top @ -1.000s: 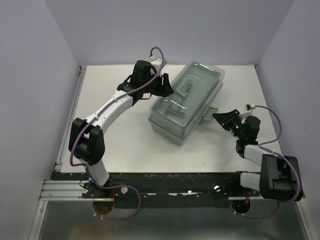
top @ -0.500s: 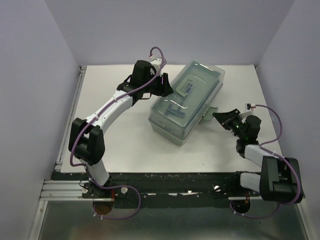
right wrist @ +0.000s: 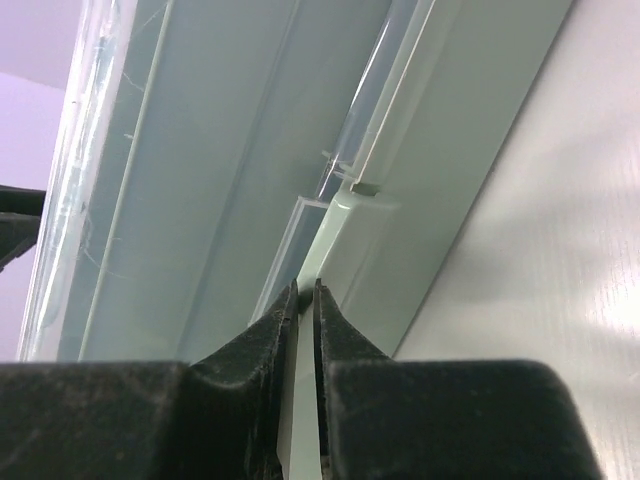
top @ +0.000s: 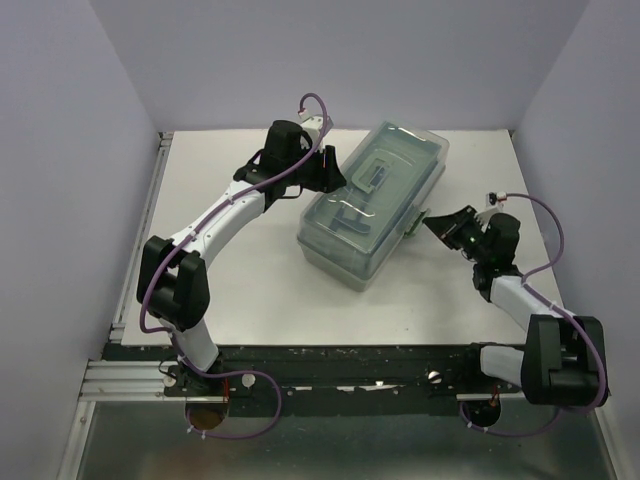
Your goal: Pack the tool kit
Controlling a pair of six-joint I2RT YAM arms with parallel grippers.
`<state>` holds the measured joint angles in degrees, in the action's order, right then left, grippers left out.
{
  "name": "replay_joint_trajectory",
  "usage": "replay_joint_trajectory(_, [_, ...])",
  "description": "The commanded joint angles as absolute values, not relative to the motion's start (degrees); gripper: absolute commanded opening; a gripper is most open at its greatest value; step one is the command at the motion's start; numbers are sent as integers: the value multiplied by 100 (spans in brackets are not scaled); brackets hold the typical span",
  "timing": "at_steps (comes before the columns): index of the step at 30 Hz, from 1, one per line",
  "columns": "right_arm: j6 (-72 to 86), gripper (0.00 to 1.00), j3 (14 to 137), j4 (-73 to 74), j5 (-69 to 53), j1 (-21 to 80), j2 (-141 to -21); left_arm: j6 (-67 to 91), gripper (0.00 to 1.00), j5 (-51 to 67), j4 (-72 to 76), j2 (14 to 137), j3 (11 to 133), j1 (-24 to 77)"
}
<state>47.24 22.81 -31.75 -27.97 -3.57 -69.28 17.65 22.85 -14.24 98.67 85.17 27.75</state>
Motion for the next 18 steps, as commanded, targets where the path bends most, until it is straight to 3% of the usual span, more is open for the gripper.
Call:
replay_joint_trajectory(1, [4316, 21, 2636, -2067, -2260, -220, -6899, 1617, 49, 2514, -2303, 9896, 8297, 2839])
replay_joint_trajectory(9, [4175, 33, 2821, -1626, -1907, -62, -7040, 1617, 49, 2522, -2294, 9870, 8288, 2839])
replay_joint_trajectory(18, [4192, 35, 2865, -1635, -1767, 0, -7005, 1635, 49, 2558, -2294, 9870, 8288, 2856])
